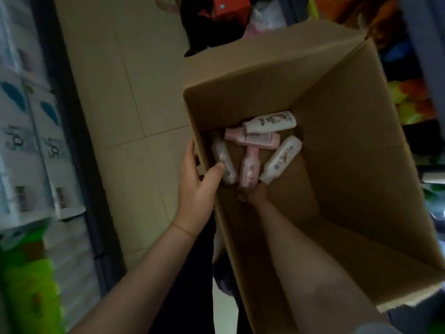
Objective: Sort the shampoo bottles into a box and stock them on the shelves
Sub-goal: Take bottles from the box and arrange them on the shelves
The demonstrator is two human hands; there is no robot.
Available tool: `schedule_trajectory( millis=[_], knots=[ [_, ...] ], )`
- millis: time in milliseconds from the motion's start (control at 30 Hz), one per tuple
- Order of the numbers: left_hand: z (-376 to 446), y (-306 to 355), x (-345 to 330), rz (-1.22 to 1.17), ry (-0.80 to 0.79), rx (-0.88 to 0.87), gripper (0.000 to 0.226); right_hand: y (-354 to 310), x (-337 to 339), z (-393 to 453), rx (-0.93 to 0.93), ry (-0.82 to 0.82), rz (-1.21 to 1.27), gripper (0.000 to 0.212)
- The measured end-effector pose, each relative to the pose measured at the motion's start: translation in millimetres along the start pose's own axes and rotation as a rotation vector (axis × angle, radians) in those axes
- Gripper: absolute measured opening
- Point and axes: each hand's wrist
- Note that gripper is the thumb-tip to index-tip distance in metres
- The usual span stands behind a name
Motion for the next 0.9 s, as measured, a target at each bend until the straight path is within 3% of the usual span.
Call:
schedule_trajectory(
  millis=[200,367,533,600,700,900],
  knots=[
    [6,-15,2,0.043,0.008,-0.034,0.068,4,-11,2,0.012,0.003,0.100,0.066],
    [-6,7,6,0.326,0.093,0.000,0.075,-12,26,-59,-0.024,-0.195,0.306,0.055],
    [-49,75,-11,0.496,0.114,-0.206,0.044,-34,112,-185,0.179,-0.350,0.499,0.034],
    [-76,120,-32,0.351,0.020,-0.183,0.038,-37,153,-245,0.347,-0.362,0.575,0.032],
    [-129,200,-76,0.103,-0.274,-0.178,0.031,-40,216,-329,0.643,-0.266,0.605,0.047],
    [-254,330,-159,0.026,-0.652,-0.548,0.014,-18,348,-480,0.998,0.182,0.578,0.031]
  ],
)
Point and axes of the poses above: each hand's wrist, its own z-axis towards the middle knuckle, its own x-axis out of the back of the hand, y = z × x, and after that the axes turned 3 degrees about z, right-handed
